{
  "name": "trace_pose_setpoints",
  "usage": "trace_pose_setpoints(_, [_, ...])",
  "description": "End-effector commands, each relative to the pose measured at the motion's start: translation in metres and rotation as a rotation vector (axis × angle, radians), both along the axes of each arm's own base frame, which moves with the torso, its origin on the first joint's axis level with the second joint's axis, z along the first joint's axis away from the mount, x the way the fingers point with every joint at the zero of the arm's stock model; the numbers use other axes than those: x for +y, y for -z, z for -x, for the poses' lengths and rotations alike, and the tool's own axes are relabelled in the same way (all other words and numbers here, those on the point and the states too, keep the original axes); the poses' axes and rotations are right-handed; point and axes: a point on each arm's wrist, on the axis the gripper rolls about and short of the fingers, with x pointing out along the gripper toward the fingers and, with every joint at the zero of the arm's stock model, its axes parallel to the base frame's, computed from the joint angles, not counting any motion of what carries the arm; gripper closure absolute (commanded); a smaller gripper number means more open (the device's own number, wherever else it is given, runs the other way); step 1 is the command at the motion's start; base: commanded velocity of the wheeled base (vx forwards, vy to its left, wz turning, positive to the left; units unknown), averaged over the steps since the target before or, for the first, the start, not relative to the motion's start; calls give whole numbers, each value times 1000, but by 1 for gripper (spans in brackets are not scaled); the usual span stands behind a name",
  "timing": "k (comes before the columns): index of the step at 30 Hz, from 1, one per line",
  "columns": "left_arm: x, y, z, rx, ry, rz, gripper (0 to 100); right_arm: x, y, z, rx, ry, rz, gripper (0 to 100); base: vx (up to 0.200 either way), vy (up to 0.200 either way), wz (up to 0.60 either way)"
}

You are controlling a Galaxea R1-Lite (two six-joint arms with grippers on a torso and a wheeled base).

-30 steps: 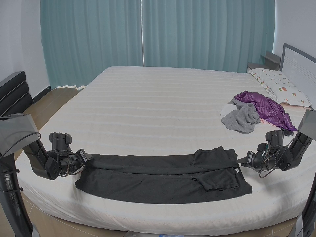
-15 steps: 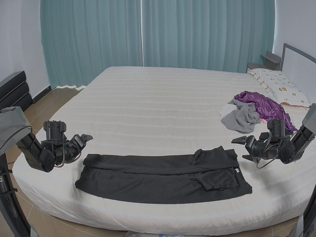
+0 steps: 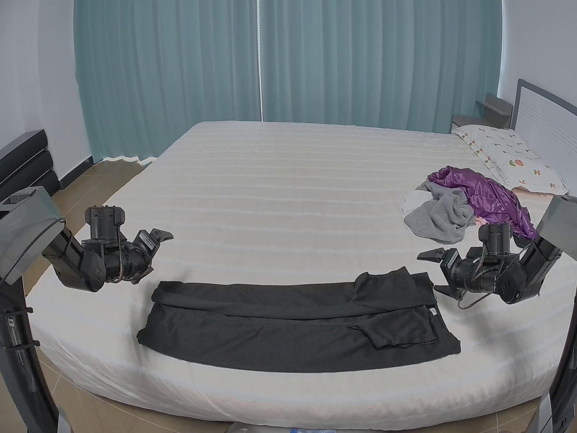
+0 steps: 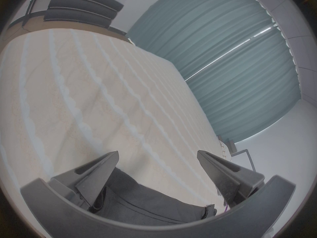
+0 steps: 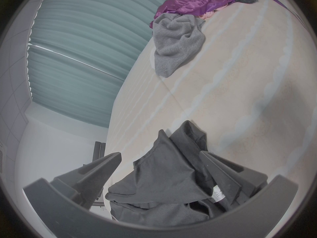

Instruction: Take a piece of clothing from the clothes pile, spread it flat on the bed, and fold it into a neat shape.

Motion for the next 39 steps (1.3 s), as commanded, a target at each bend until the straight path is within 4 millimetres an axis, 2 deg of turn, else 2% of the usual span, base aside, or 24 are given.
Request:
trace_pose_setpoints(1, [3,13,-10,30,-3,3,0,-1,13,0,34,5,0,0,0,0,0])
trace_pose_setpoints(7, [-1,23,-9,60,21,-15,0,-2,18,0,48,9,3,0,0,0,0])
trace_pose_setpoints(19, [-5,47,6,129,113,-126,0,-6,15,2,44,20,2,0,0,0,0])
trace_pose_setpoints(24, [-6,48,6,130,121,-134,0,-6,15,3,47,20,2,0,0,0,0])
trace_pose_setpoints(25, [-6,49,6,130,121,-134,100,-6,15,3,47,20,2,0,0,0,0])
trace_pose_setpoints(39, [6,48,6,135,21,-129,100,-6,21,-6,39,44,35,0,0,0,0])
